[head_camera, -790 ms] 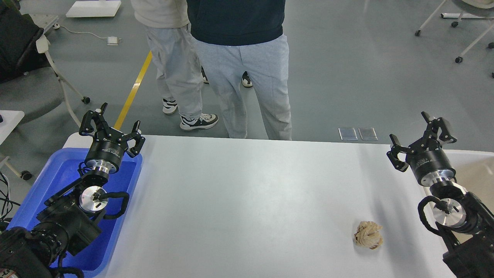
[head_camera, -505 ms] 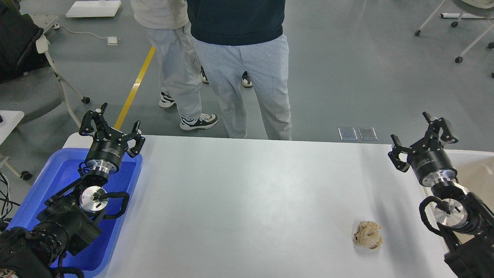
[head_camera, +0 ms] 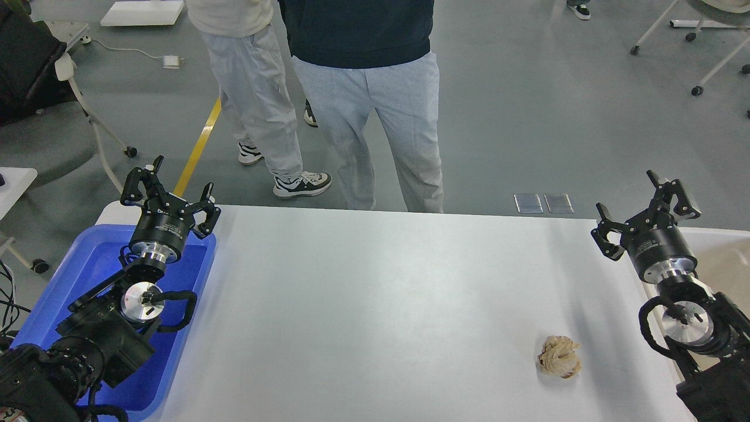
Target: Tidy desktop
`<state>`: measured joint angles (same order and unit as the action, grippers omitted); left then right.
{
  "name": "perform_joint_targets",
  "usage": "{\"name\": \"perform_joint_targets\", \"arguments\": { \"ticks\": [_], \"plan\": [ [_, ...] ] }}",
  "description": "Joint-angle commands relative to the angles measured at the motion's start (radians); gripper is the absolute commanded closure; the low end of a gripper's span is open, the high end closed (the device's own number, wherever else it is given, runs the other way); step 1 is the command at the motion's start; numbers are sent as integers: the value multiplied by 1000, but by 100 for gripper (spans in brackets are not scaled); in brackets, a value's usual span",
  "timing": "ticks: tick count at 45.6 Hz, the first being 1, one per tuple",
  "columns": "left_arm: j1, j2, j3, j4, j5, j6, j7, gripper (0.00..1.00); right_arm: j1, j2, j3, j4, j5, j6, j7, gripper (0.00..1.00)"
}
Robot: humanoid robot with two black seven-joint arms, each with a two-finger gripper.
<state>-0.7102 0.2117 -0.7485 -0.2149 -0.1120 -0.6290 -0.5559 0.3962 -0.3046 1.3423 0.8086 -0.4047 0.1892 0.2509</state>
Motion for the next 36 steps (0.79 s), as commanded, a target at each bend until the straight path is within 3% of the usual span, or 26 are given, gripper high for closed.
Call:
{"name": "perform_joint_targets", "arguments": {
  "ticks": [1,12,18,27,36],
  "plan": [
    [0,0,0,0,0,0,1,0,7,-13,-11,0,10,-2,1,0],
    [0,0,0,0,0,0,-1,0,10,-16,6,1,14,-17,37,0],
    [-2,0,0,-1,0,-1,1,0,-5,-31,-18,38,10,-22,31,0],
    [-2,0,3,-1,0,-1,1,0,21,-165,-248,57,1,-54,22,0],
    [-3,0,3,-1,0,-3,2,0,104,-341,-498,185,-16,-74,21,0]
  ]
}}
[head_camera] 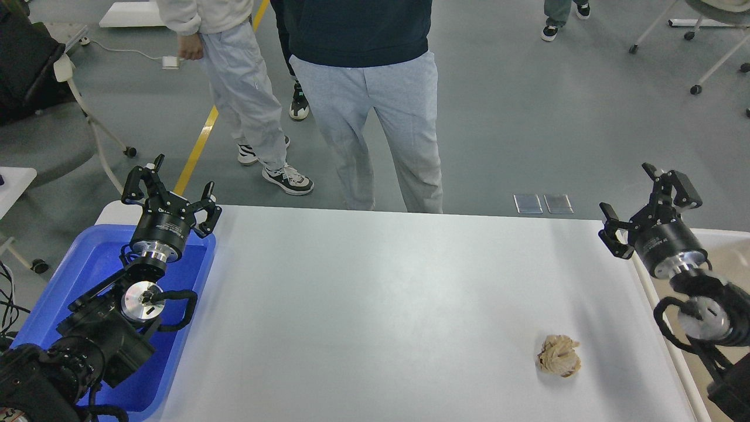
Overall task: Tidy desktop
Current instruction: 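Swing the right gripper sideways and lower it toward the beige paper ball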
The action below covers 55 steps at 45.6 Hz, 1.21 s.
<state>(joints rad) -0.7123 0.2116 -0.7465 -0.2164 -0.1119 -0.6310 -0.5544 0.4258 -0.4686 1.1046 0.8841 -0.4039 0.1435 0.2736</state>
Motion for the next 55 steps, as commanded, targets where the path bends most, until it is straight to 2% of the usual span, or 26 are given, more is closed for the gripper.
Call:
{"name": "perform_joint_targets", "arguments": {
  "ticks": [1,6,17,26,35,39,46,53,55],
  "plan": [
    [-1,0,1,0,0,-1,1,0,86,-192,-287,124,-26,-33,-2,0],
    [-1,0,1,0,0,-3,1,0,148,-271,-457,179,-130,-42,-1,0],
    [1,0,1,0,0,-3,1,0,341,-341,-782,237,-346,-41,1,0],
    [1,0,1,0,0,-3,1,0,585,-332,-1048,240,-576,-42,4,0],
    [1,0,1,0,0,-3,1,0,734,-265,-1328,251,-679,-42,10,0],
    [1,0,1,0,0,-3,1,0,755,-242,-1417,250,-753,-93,12,0],
    [1,0,1,0,0,-3,1,0,769,-235,-1587,251,-914,-329,3,0],
    [1,0,1,0,0,-4,1,0,800,-214,-1714,254,-946,-322,-7,0],
    [1,0,1,0,0,-4,1,0,800,-219,-1726,268,-954,-320,4,0]
  ]
}}
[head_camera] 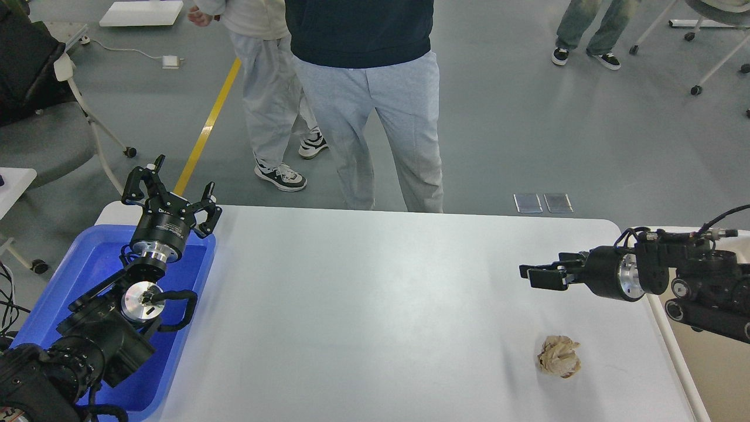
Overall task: Tidy desktop
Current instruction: 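Swing the right gripper sideways and lower it toward the beige paper ball, then close the right gripper on the beige paper ball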
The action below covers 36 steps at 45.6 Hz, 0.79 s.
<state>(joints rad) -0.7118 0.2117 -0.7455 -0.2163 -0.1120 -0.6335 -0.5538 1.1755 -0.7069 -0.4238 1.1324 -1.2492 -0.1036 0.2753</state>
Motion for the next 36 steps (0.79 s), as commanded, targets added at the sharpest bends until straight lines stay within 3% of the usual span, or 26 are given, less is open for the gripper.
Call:
{"name": "perform_joint_targets", "arguments": {
  "ticks": [1,9,36],
  "plan": [
    [0,0,0,0,0,-3,0,0,49,17,-204,29,-116,-73,7,0],
    [0,0,0,0,0,-3,0,0,-5,18,-236,24,-150,-74,71,0],
    [0,2,0,0,0,-3,0,0,-260,64,-109,-111,-147,-134,71,0]
  ]
}}
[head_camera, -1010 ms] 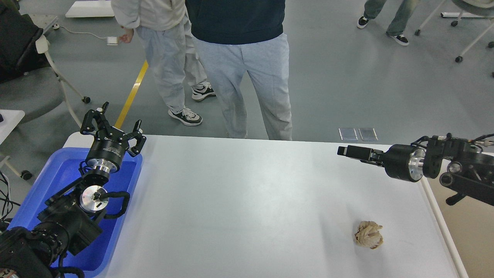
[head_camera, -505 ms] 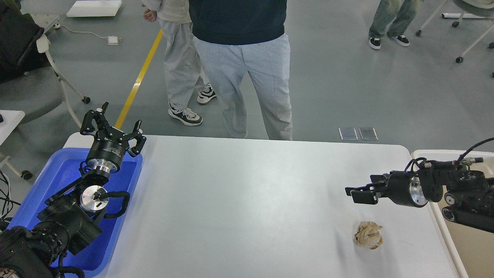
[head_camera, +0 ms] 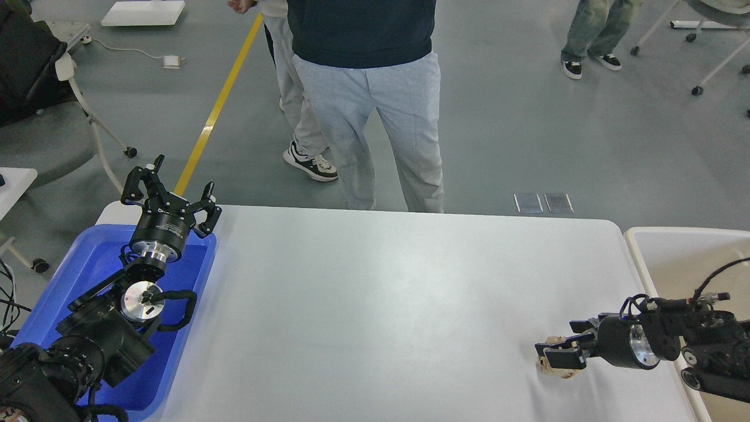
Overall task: Tidy desktop
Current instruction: 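Close the right gripper on the beige paper ball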
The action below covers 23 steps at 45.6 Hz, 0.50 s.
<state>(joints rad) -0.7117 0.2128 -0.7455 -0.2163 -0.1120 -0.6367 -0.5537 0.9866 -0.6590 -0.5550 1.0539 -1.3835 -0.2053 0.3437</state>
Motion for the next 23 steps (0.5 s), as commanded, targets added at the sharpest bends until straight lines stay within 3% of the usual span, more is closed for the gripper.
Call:
{"name": "perform_joint_targets", "arguments": {
  "ticks": [1,10,13,17,21,23],
  "plan": [
    [0,0,0,0,0,0,0,0,-72,16,23,-32,-12,-34,4,0],
    [0,0,0,0,0,0,0,0,-91,19,23,-55,-17,-48,6,0],
    [0,0,0,0,0,-1,0,0,-103,21,21,-63,-19,-55,9,5],
    [0,0,0,0,0,0,0,0,-109,41,23,-77,-17,-59,12,24],
    [0,0,0,0,0,0,0,0,-109,45,23,-78,-17,-65,12,61],
    [0,0,0,0,0,-1,0,0,-109,45,23,-78,-17,-72,12,70]
  ]
}}
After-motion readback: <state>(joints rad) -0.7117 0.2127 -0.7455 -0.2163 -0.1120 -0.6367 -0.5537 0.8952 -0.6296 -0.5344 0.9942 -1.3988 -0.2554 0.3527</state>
